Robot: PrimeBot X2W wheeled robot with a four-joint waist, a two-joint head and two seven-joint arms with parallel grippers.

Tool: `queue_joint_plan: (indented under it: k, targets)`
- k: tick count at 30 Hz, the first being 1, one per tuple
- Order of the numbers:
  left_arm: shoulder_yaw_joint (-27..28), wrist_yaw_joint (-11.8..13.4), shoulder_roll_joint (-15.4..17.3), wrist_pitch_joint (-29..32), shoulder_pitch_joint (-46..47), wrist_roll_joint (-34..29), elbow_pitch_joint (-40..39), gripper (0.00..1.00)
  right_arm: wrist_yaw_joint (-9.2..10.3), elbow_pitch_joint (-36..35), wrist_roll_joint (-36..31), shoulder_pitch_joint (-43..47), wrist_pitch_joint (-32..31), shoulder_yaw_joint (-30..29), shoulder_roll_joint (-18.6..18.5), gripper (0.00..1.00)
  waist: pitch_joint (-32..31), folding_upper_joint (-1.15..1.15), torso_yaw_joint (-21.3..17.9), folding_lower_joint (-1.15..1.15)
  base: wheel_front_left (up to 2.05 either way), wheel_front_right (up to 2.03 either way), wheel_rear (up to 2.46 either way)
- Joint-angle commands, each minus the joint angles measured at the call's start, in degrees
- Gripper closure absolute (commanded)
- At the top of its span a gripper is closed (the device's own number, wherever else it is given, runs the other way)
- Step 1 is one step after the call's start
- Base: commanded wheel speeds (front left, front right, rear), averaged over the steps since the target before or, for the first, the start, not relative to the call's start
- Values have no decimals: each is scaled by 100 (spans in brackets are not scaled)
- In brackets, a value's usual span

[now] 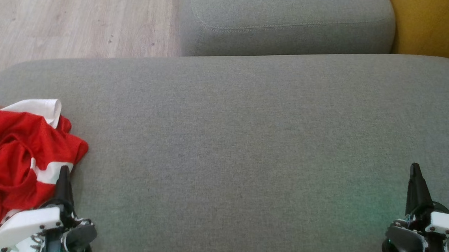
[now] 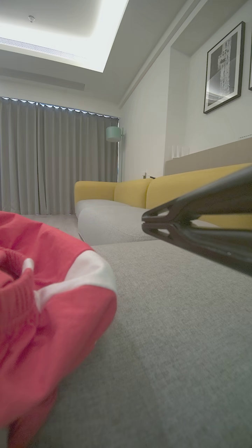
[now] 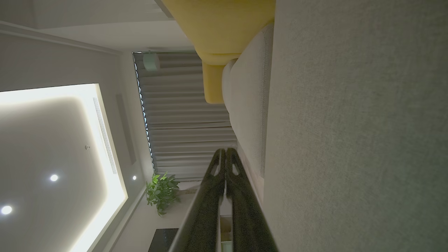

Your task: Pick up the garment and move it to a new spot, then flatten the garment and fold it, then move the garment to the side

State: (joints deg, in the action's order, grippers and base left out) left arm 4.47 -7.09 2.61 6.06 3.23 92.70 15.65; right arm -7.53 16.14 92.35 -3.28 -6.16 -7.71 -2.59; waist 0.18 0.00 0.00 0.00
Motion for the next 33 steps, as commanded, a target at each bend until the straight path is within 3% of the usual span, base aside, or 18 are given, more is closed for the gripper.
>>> queue_joint_plan:
  k: [1,11,12,24,33]
  targets:
    - [203,-40,27,41,296,-51,-162,100,4,-212,-16,-290,-31,121,-29,100,0,0,0,0,0,0,0]
    - [203,-40,27,41,296,-51,-162,100,4,-212,-16,-290,-31,121,-29,100,0,0,0,0,0,0,0]
    - [-2,1,0,-1,0,-1,4,0,0,5,1,0,0,2,1,0,0,0,0,0,0,0,0]
    - [-202,1,-3,-160,-53,-168,202,0,0,182,-128,87,158,226,5,0,14,0,5,0,0,0,0]
    - [-230,-2,-1,-311,-18,-659,110,0,1,129,-815,47,312,254,8,0,41,0,12,0,0,0,0]
